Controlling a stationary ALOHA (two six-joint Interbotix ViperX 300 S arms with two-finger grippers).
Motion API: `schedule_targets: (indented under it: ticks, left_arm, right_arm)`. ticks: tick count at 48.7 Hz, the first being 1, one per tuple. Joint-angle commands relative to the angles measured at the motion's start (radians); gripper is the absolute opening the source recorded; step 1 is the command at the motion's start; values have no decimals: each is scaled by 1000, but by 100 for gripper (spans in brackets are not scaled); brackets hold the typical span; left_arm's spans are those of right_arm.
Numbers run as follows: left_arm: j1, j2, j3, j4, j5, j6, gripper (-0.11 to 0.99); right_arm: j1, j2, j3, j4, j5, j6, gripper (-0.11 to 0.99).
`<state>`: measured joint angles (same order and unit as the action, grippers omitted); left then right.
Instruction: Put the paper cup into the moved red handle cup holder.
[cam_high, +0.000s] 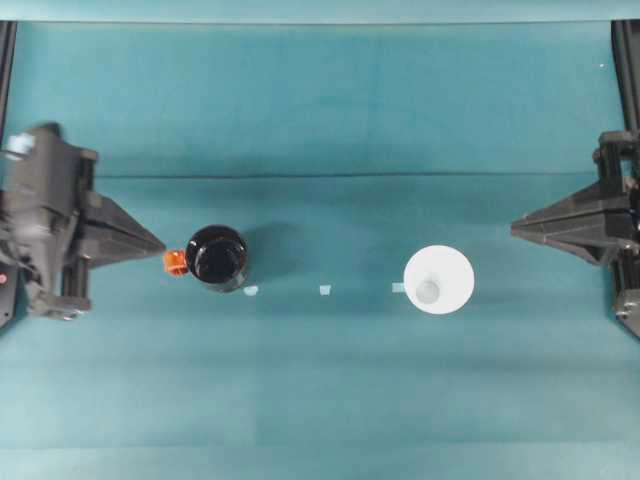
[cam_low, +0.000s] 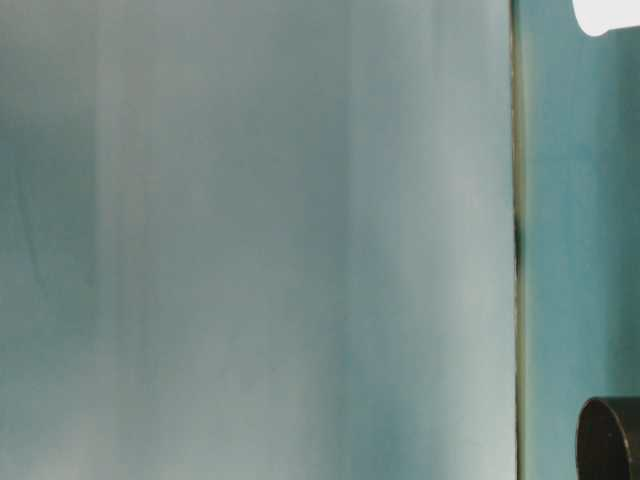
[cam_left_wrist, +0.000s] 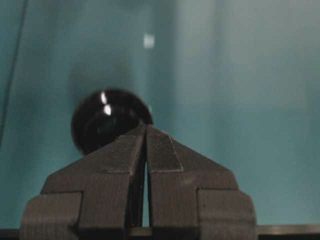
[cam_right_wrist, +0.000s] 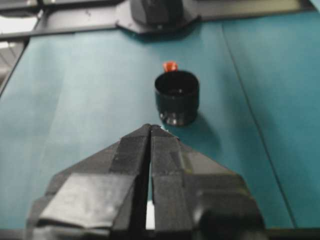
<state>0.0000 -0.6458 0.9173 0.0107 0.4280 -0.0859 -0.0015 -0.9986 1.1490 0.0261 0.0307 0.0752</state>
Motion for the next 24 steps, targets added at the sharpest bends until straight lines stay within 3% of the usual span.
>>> schedule_targets:
  ticks: [1,5,12,24]
  left_arm:
    - [11,37,-44,3,35,-3,2]
    - [31,83,-71,3,100,-17,2]
    - [61,149,-114,6,198,-78,2]
    - [58,202,-135,9,236,-91,2]
  right_arm:
    - [-2,0,-21,2,11,8,-10]
    - [-2,0,-21,2,20,8,-10]
    - [-3,0,-21,2,25,9,-10]
    - [-6,0,-21,2,25,9,-10]
